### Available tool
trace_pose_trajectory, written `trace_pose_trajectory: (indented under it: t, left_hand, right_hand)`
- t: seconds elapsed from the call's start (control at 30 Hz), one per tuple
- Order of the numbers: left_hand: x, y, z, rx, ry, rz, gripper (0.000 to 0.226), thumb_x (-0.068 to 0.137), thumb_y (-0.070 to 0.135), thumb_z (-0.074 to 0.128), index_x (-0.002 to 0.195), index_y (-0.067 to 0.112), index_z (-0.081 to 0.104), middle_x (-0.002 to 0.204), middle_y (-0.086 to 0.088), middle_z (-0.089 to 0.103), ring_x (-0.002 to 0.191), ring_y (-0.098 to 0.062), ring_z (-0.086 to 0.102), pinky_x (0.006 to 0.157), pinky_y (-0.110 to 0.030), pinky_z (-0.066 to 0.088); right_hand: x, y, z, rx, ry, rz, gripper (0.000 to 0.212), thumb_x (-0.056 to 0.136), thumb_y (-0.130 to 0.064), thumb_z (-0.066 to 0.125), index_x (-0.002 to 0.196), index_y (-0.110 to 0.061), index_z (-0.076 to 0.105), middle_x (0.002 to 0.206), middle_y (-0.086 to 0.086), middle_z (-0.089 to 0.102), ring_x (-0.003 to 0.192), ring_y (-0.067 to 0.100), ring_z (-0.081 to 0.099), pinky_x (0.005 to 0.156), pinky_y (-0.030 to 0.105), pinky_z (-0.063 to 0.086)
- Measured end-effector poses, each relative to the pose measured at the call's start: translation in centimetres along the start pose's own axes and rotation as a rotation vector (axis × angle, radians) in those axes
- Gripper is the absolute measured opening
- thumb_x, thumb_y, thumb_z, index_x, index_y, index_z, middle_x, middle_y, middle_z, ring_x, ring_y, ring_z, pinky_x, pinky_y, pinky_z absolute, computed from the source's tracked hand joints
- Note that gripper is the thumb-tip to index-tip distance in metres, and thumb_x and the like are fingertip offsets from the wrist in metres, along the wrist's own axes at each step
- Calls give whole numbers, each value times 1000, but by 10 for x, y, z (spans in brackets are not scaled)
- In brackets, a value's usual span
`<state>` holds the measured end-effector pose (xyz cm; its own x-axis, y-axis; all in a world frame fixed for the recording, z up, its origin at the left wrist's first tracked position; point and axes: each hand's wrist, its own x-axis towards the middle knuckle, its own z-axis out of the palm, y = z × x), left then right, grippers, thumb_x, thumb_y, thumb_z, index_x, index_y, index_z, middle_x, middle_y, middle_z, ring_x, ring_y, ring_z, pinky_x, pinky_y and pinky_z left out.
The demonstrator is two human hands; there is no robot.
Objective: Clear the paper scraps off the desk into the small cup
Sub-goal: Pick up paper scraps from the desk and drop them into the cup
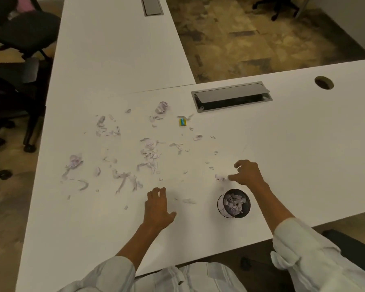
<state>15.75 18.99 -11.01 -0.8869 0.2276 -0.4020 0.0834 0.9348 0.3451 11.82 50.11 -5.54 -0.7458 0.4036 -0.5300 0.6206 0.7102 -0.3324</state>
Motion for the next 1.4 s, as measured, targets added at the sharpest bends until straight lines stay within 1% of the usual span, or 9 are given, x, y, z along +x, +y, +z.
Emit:
trace_pose_trajectory:
  t: [0.1,0.23,0.33,0.67,0.83,1.0,1.1,1.3,1.4]
  left_hand:
    - [-6,-25,5,178,-83,-34,98,76,47,65,149,15,7,156,-16,4,143,-35,5,115,-44,20]
    - [-13,-49,7,304,-181,81,102,79,27,61,148,20,-15,153,-16,-27,141,-34,-24,118,-50,0]
    - [-17,-56,9,281,-209,147,99,78,4,52,148,24,-15,152,-11,-30,141,-33,-25,119,-47,-1]
    - [-20,-51,33,242,-135,177,75,84,10,56,149,16,19,156,-20,13,143,-40,15,116,-46,23]
    - [-17,-51,43,292,-135,286,89,41,8,89,124,15,58,127,-19,59,114,-35,60,84,-34,55]
    - [-17,-46,37,408,-46,391,61,38,6,90,95,10,70,101,-14,66,95,-28,64,55,-25,56]
    - [-13,-49,43,462,-43,437,39,44,9,88,80,11,71,86,-8,66,83,-21,61,46,-22,51]
    - [-10,-44,43,444,-42,499,30,40,5,90,52,12,63,63,-3,57,60,-16,56,35,-20,42]
    - [-11,-42,41,428,-27,483,34,35,3,89,48,14,59,57,-1,54,54,-16,54,33,-20,39]
  right_hand:
    - [22,-18,13,-257,-196,70,76,65,-32,85,127,-9,50,128,13,50,114,26,54,83,31,47]
    - [27,-38,40,-353,-234,89,49,77,-26,71,118,-8,53,124,12,50,106,26,58,71,29,44]
    - [26,-51,70,-307,-145,59,37,80,-18,57,116,-8,53,123,15,52,109,33,56,88,36,49]
    - [-49,-70,178,-229,-7,-72,65,93,-15,44,148,1,11,152,34,2,142,47,-1,116,47,20]
    - [-74,-50,199,-179,-5,-345,58,101,-25,38,151,-12,13,157,22,1,146,34,-8,116,41,27]
    - [-82,-38,204,-282,9,-594,70,70,12,70,133,-13,51,148,20,38,136,37,36,73,35,59]
    - [-84,-32,203,-417,112,-712,62,43,5,88,99,-13,69,119,12,65,103,28,64,47,22,54]
    - [-82,-38,193,-483,75,-763,37,38,-2,90,63,-16,66,76,-2,66,68,13,63,38,17,39]
    - [-75,-41,192,-456,28,-704,22,60,3,78,70,-13,68,79,-1,64,71,15,60,48,21,43]
